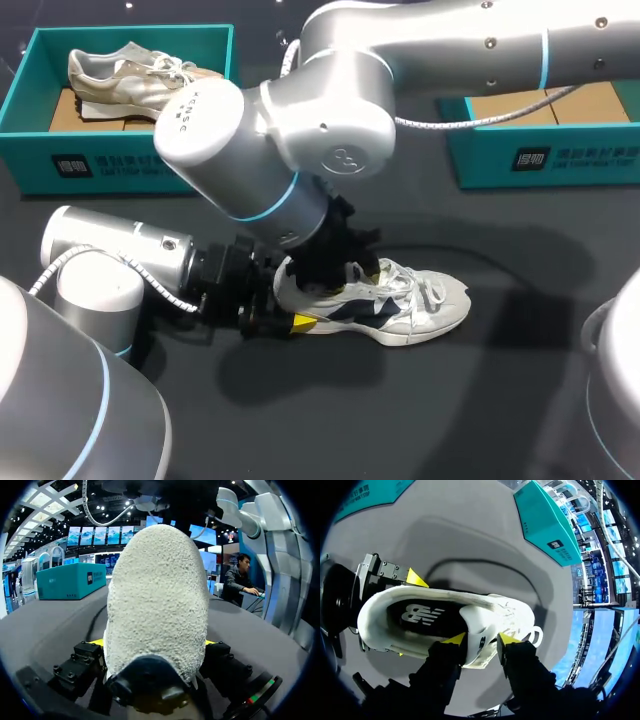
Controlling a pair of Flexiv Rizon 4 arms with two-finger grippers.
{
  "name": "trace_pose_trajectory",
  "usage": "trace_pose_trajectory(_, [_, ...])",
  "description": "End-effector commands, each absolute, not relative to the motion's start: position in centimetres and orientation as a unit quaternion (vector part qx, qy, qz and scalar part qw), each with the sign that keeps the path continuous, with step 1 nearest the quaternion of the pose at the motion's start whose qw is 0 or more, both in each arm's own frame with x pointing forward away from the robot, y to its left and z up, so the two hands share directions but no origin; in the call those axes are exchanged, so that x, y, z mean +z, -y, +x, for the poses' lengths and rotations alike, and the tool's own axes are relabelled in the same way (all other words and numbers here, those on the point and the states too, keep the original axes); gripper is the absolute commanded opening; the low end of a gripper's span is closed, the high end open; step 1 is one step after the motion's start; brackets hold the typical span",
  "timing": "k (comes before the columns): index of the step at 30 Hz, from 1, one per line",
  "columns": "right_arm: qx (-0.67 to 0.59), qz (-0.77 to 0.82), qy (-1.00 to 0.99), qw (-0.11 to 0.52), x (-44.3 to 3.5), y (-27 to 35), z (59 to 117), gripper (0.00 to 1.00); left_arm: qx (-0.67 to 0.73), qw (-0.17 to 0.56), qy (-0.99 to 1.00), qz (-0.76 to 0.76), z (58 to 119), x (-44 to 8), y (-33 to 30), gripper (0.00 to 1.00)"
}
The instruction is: Take the shoe out of the shoebox, open the shoe tongue, remove and reinsert the insole, then place the shoe into the shoebox
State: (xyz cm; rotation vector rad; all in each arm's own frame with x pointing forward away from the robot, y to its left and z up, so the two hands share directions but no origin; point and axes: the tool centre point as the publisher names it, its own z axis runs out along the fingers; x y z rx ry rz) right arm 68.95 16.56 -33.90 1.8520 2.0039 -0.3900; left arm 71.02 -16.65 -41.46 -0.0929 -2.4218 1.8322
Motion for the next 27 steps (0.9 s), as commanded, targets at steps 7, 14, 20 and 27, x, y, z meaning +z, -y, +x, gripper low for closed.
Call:
trace_pose_trajectory(7, [-0.104,0.677,-0.708,0.173,-33.0,-15.3,68.2,0.04,0.601,0.052,0.797,-0.031,71.0,-41.6,16.9,0.00])
trace_pose_trajectory(14, [-0.058,0.640,-0.757,0.116,-32.2,-13.9,68.3,0.00,0.601,0.052,0.797,-0.031,71.0,-41.6,16.9,0.00])
trace_pose_trajectory(20, [-0.043,0.631,-0.767,0.109,-32.1,-13.7,68.4,0.00,0.601,0.052,0.797,-0.031,71.0,-41.6,16.9,0.00])
trace_pose_trajectory(27, [-0.043,0.631,-0.767,0.109,-32.1,-13.7,68.4,0.00,0.601,0.052,0.797,-0.031,71.0,-41.6,16.9,0.00])
